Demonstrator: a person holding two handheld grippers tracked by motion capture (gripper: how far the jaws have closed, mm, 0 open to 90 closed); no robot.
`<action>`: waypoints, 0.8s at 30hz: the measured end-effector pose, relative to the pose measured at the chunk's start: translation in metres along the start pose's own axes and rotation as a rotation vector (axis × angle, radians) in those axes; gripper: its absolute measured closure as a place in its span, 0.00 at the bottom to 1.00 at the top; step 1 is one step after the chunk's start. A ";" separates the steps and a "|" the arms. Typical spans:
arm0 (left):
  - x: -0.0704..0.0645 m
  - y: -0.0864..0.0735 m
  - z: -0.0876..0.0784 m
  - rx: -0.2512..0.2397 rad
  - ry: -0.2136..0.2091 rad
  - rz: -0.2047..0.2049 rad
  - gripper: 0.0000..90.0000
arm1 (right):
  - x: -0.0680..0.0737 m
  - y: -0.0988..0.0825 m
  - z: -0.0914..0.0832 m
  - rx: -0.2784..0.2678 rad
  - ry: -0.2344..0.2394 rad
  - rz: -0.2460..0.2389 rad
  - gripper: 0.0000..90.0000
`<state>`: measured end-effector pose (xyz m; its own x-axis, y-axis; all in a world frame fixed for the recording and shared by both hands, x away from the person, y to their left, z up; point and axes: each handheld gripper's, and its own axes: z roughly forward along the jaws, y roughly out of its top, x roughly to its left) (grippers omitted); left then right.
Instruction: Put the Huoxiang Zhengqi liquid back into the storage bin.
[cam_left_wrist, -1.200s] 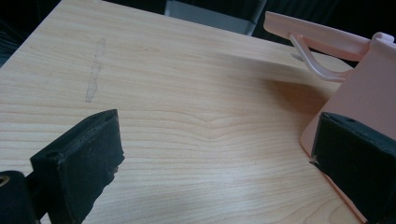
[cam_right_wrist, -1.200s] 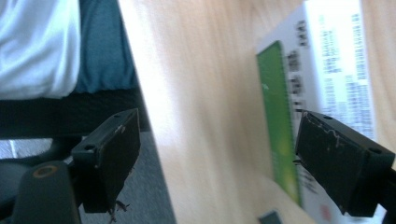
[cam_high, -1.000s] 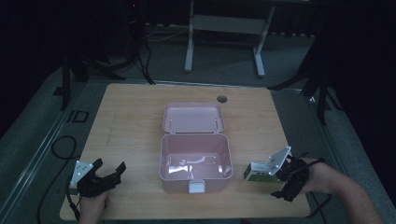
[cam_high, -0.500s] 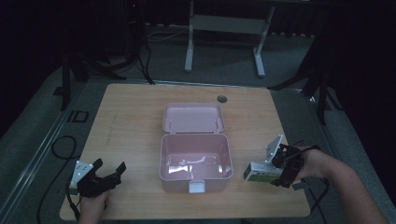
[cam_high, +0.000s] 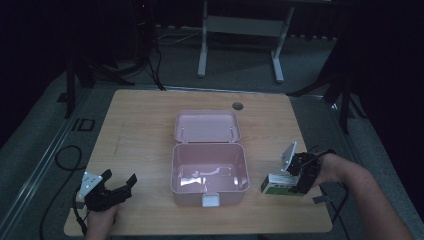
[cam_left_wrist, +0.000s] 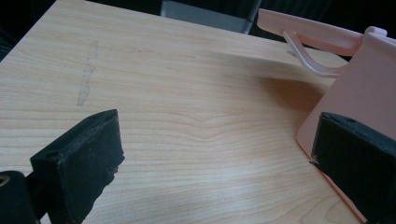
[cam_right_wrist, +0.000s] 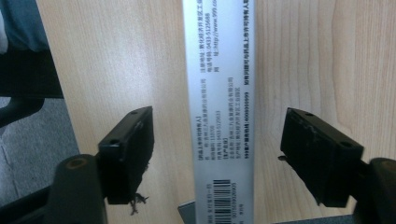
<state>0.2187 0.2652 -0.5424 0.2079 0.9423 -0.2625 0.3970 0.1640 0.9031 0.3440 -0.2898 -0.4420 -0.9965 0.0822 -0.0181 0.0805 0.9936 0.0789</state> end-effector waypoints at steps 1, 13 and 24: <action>0.000 0.000 0.000 0.000 0.000 -0.001 0.03 | -0.001 0.000 0.000 0.006 0.005 -0.004 0.36; 0.001 0.000 0.000 0.001 0.003 0.000 0.03 | -0.006 0.006 0.009 0.076 0.045 -0.041 0.64; 0.002 0.000 -0.001 -0.001 0.004 -0.004 0.03 | -0.005 0.010 0.010 0.106 0.048 -0.083 0.69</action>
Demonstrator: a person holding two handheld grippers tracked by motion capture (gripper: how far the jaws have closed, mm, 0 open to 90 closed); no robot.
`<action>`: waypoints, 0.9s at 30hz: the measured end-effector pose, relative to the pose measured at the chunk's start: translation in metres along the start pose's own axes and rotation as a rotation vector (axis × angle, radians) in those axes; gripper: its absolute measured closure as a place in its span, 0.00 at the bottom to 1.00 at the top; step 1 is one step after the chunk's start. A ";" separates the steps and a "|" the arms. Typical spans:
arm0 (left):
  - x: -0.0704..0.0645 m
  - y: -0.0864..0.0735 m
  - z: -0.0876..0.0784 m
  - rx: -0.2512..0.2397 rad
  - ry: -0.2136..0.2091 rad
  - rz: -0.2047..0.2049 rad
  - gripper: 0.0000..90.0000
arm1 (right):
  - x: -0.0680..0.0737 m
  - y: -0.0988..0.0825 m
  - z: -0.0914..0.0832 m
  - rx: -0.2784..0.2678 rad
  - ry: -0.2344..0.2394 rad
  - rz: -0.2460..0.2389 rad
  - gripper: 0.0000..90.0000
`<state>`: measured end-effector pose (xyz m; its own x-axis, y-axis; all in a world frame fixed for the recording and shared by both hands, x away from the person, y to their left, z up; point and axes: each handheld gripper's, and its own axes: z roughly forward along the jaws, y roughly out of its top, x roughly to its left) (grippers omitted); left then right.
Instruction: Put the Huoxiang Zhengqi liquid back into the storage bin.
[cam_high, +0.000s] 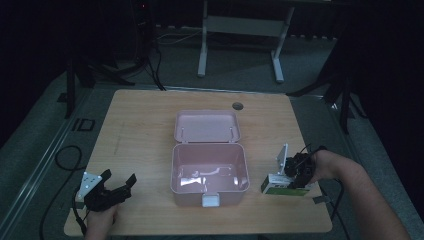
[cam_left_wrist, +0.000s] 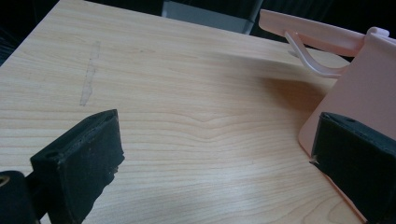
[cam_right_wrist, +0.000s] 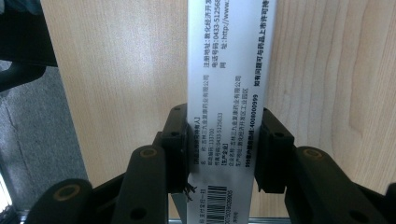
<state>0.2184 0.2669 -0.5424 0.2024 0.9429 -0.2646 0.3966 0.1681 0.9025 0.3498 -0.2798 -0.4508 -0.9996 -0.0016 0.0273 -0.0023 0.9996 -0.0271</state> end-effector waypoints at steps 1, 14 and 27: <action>0.000 0.000 0.000 0.000 0.000 0.001 0.03 | 0.000 0.000 0.000 -0.001 -0.001 -0.001 0.69; 0.000 0.000 0.000 -0.001 0.001 -0.002 0.03 | 0.004 0.006 -0.009 -0.002 -0.020 0.018 0.69; 0.000 0.000 -0.001 -0.003 0.002 -0.006 0.03 | 0.012 0.018 -0.056 -0.009 -0.044 0.009 0.69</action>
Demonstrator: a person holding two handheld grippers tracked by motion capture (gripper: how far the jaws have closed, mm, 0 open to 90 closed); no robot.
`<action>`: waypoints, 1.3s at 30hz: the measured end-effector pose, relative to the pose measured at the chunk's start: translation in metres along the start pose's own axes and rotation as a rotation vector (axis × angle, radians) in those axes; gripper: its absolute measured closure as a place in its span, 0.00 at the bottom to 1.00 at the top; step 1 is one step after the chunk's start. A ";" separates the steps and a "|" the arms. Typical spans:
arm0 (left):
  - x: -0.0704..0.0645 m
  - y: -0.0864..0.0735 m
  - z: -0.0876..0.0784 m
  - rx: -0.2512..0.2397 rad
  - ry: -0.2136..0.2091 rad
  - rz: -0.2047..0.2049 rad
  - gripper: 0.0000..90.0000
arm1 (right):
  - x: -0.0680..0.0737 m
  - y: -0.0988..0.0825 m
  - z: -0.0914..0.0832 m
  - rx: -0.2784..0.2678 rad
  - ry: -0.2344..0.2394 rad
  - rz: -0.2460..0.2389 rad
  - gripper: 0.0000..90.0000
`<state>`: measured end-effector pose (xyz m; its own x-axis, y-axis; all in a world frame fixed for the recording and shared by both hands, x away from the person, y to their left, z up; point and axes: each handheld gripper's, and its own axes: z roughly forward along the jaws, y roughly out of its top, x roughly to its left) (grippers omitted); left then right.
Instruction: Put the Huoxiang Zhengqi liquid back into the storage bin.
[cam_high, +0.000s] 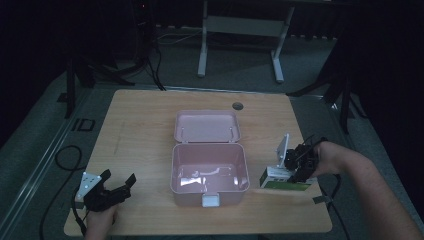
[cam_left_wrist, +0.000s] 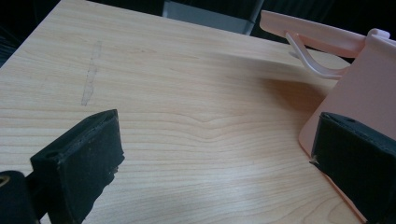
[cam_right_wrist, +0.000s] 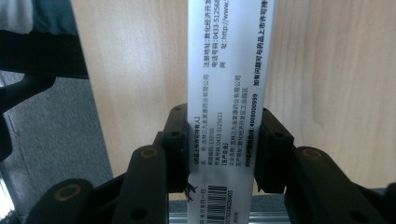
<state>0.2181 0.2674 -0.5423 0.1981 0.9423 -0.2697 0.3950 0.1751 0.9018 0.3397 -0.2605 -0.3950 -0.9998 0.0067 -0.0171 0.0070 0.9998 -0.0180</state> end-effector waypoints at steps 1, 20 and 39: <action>0.000 0.000 0.000 0.000 0.000 0.000 0.03 | 0.001 0.001 -0.004 -0.001 -0.004 -0.005 0.69; 0.001 0.000 -0.001 -0.002 0.003 -0.004 0.03 | 0.011 0.027 -0.066 -0.018 -0.037 -0.055 0.69; 0.001 0.000 0.000 0.000 -0.002 -0.005 0.03 | 0.014 0.079 -0.098 -0.034 -0.032 -0.064 0.69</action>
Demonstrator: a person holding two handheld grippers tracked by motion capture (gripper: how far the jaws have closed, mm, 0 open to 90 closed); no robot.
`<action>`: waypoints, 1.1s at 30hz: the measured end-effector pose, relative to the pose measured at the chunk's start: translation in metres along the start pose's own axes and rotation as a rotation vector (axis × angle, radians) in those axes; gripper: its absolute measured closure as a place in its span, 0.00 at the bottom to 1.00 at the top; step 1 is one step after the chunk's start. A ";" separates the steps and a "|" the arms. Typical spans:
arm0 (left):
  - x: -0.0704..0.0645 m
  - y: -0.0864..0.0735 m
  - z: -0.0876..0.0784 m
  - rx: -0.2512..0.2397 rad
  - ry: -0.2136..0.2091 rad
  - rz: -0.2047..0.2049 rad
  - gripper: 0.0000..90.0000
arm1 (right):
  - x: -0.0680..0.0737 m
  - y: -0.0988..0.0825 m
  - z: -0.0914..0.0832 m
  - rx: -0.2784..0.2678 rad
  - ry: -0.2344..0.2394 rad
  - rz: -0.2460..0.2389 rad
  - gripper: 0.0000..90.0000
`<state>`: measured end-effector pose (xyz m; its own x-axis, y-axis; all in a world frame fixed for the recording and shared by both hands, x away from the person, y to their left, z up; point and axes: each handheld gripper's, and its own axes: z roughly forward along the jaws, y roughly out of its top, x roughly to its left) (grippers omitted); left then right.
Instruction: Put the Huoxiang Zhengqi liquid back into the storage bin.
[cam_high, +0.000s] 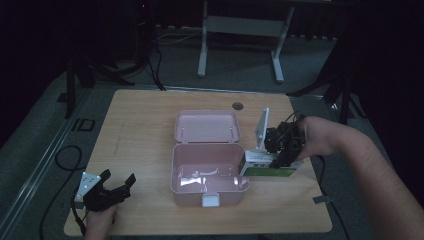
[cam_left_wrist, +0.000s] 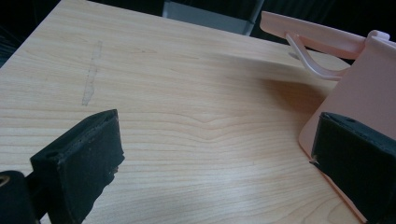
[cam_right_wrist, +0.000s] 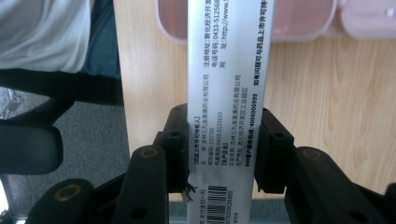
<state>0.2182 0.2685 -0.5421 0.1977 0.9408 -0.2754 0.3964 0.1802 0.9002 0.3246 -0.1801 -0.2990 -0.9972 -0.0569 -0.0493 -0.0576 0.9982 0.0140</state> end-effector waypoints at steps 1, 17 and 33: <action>0.000 0.000 0.000 0.000 0.000 0.000 0.03 | 0.000 0.004 0.000 -0.001 0.005 -0.002 0.69; 0.000 0.000 0.000 0.000 -0.002 0.002 0.03 | -0.006 0.052 0.005 -0.021 0.029 -0.047 0.69; 0.001 0.000 -0.001 -0.004 -0.005 -0.004 0.03 | -0.004 0.082 0.008 -0.019 0.035 -0.085 0.69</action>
<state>0.2175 0.2697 -0.5419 0.2003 0.9387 -0.2806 0.3934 0.1852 0.9005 0.3247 -0.0979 -0.3054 -0.9897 -0.1421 -0.0166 -0.1425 0.9893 0.0304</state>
